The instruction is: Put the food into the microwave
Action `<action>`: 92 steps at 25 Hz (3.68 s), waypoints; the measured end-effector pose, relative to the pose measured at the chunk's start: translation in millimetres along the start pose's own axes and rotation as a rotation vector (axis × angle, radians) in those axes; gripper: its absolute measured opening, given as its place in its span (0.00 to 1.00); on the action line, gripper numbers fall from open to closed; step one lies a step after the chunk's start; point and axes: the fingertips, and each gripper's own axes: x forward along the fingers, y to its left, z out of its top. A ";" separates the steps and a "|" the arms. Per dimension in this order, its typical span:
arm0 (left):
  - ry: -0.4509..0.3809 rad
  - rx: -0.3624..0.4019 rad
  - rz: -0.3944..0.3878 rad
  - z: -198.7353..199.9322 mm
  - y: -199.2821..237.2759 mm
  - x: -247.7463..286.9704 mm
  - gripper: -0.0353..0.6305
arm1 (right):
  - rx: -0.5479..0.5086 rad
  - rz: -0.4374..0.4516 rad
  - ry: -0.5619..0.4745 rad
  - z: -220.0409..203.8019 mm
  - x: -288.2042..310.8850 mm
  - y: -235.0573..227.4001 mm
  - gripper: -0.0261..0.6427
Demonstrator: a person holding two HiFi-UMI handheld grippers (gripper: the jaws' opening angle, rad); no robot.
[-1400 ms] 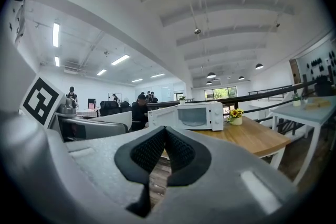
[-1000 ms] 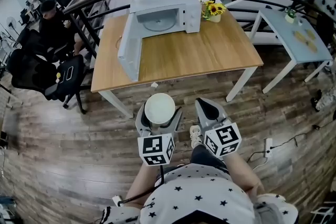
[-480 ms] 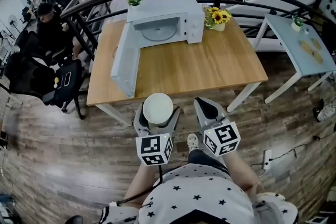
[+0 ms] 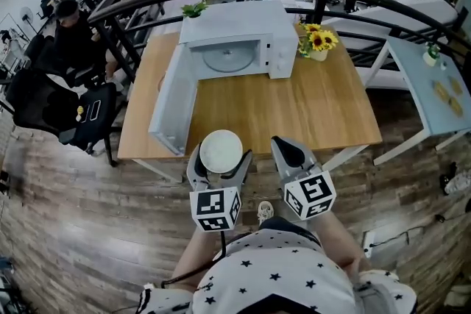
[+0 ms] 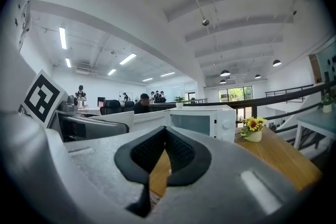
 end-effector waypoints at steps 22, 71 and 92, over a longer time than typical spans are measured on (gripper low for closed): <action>0.020 -0.036 0.119 13.4 3.9 148.0 0.79 | 0.006 0.116 0.027 8.1 93.7 -127.2 0.05; 0.198 0.063 0.133 -38.0 148.1 435.0 0.79 | 0.055 0.120 0.231 -45.7 293.8 -212.0 0.05; 0.296 0.037 0.153 -78.3 181.3 495.5 0.79 | 0.083 0.085 0.281 -64.1 316.2 -222.5 0.05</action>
